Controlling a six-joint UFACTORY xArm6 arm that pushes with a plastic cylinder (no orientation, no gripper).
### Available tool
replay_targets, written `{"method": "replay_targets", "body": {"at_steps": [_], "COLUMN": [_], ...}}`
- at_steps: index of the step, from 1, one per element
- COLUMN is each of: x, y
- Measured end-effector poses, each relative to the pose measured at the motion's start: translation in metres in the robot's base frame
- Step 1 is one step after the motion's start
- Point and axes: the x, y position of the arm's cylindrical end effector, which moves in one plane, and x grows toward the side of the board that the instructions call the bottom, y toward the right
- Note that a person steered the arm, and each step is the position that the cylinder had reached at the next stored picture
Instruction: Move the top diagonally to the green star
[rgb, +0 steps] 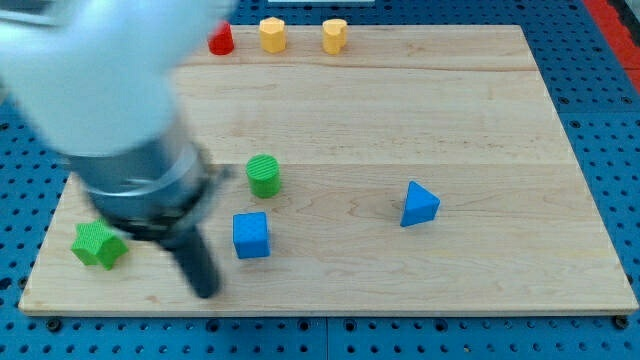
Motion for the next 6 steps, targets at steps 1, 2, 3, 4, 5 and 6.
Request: {"method": "replay_targets", "body": {"at_steps": [1, 2, 3, 4, 5, 6], "x": [-0.017, -0.044, -0.064, -0.07, -0.07, -0.07], "y": [0.069, 0.037, -0.042, -0.057, 0.019, 0.122]}}
